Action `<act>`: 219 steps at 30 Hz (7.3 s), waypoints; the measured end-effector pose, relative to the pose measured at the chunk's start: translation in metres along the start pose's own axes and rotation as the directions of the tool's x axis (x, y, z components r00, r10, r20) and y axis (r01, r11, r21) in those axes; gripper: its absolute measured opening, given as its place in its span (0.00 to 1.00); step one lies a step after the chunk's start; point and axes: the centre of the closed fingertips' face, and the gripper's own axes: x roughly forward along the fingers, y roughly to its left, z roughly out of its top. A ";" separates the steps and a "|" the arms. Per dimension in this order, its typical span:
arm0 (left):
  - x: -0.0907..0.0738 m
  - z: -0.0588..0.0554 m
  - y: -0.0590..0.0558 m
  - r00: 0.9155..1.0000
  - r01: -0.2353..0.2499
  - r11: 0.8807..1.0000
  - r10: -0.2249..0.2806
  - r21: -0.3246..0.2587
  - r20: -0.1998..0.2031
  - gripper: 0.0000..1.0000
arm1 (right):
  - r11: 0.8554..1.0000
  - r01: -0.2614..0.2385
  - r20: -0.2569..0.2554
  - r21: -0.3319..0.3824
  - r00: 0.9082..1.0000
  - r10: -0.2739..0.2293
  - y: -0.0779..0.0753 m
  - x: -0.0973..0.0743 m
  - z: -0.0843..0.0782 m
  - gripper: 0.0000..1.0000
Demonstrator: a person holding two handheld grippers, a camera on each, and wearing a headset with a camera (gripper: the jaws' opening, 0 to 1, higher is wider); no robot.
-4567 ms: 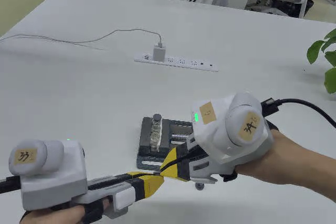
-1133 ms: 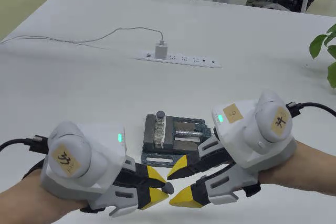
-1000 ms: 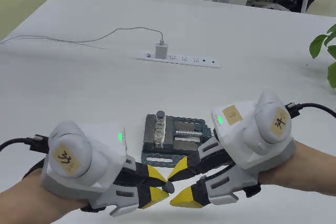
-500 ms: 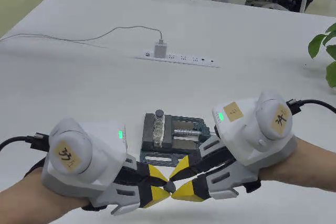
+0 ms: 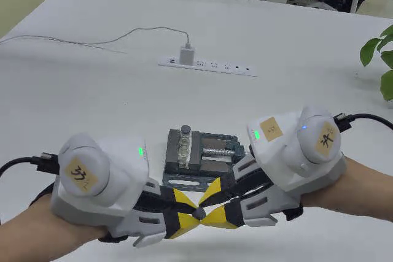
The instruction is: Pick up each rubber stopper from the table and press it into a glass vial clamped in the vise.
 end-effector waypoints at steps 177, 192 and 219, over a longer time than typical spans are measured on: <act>-0.048 -0.035 0.063 0.922 -0.364 0.906 0.384 -0.219 0.056 0.97 | 0.912 -0.210 -0.555 -0.352 0.832 -0.023 -0.161 0.021 -0.011 0.06; -0.047 -0.039 0.060 0.924 -0.358 0.906 0.378 -0.227 0.051 0.95 | 0.907 -0.208 -0.583 -0.366 0.811 -0.049 -0.155 0.021 -0.010 0.06; -0.039 -0.034 0.058 0.931 -0.340 0.915 0.360 -0.216 0.059 0.95 | 0.985 -0.025 -0.592 -0.168 0.802 -0.081 -0.155 0.022 -0.010 0.04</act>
